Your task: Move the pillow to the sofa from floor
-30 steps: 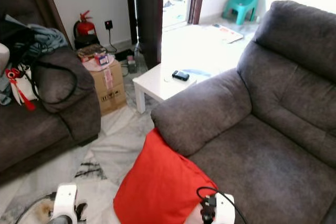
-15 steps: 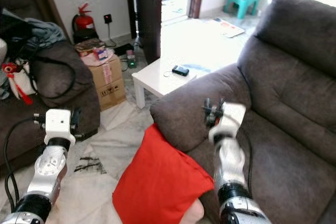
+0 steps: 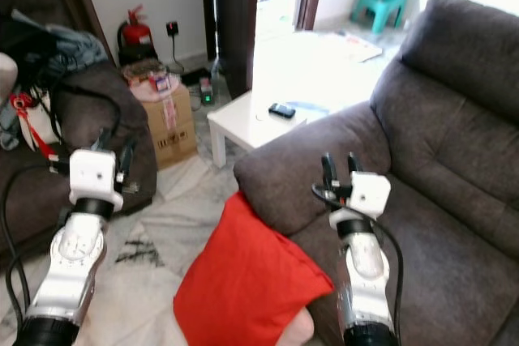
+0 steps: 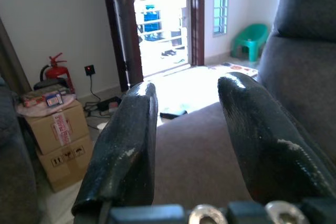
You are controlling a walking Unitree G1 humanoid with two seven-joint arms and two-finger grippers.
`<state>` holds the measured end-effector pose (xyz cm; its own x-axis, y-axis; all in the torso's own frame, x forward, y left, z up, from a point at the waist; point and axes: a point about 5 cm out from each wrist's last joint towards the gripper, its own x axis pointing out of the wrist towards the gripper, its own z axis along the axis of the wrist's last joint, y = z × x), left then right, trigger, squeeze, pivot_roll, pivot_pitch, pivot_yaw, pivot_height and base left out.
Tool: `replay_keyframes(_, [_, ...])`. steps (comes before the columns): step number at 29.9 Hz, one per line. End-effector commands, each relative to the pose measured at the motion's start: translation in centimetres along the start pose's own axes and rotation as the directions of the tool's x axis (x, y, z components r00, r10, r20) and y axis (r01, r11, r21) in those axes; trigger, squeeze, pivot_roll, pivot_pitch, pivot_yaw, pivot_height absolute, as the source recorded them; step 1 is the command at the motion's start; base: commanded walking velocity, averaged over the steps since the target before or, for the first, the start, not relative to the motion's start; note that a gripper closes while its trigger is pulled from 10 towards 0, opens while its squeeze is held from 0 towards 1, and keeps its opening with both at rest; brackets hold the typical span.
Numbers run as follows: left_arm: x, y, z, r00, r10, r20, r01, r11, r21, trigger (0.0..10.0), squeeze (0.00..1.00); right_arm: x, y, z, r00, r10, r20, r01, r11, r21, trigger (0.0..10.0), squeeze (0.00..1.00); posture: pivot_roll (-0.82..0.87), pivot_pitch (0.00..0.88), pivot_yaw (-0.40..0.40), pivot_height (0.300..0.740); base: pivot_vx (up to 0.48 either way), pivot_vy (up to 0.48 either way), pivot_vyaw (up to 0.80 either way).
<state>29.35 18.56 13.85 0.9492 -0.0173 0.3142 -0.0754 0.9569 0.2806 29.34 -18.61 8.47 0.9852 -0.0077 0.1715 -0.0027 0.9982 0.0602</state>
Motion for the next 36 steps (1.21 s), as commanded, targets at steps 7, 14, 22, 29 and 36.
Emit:
replay_keyframes(7, [0.6, 0.1, 0.9, 0.999, 0.037, -0.017, -0.038, 0.999, -0.027, 10.0, 0.00, 0.4, 0.5, 1.0, 1.000, -0.005, -0.019, 0.005, 1.000, 0.009, 10.0, 0.00, 0.09, 0.000, -0.053, 0.740, 0.000, 0.000, 0.00])
replay_keyframes(14, [0.9, 0.5, 1.1, 0.999, 0.048, -0.020, -0.048, 0.998, -0.028, 10.0, 0.00, 0.7, 0.8, 1.2, 0.999, 0.013, -0.035, -0.013, 1.000, 0.013, 10.0, 0.00, 0.10, 0.000, -0.057, 0.740, 0.000, 0.000, 0.00])
replay_keyframes(22, [0.8, 0.5, 1.3, 0.998, 0.047, -0.030, -0.048, 0.999, -0.025, 10.0, 0.00, 0.9, 1.0, 1.4, 0.998, 0.033, -0.061, -0.032, 0.999, 0.020, 10.0, 0.00, 0.10, 0.000, -0.065, 0.688, 0.000, 0.000, 0.00])
replay_keyframes(29, [0.9, 0.4, 1.3, 0.998, 0.046, -0.037, -0.047, 0.998, -0.030, 10.0, 0.00, 1.3, 1.5, 1.8, 0.996, 0.065, -0.061, -0.063, 0.997, 0.037, 10.0, 0.00, 0.10, 0.000, -0.071, 0.648, 0.000, 0.000, 0.00])
replay_keyframes(36, [1.0, 0.6, 1.4, 0.997, 0.059, -0.039, -0.060, 0.997, -0.040, 10.0, 0.00, 1.5, 1.8, 2.4, 0.996, 0.084, -0.031, -0.083, 0.996, 0.035, 10.0, 0.00, 0.10, 0.000, -0.074, 0.605, 0.000, 0.000, 0.00])
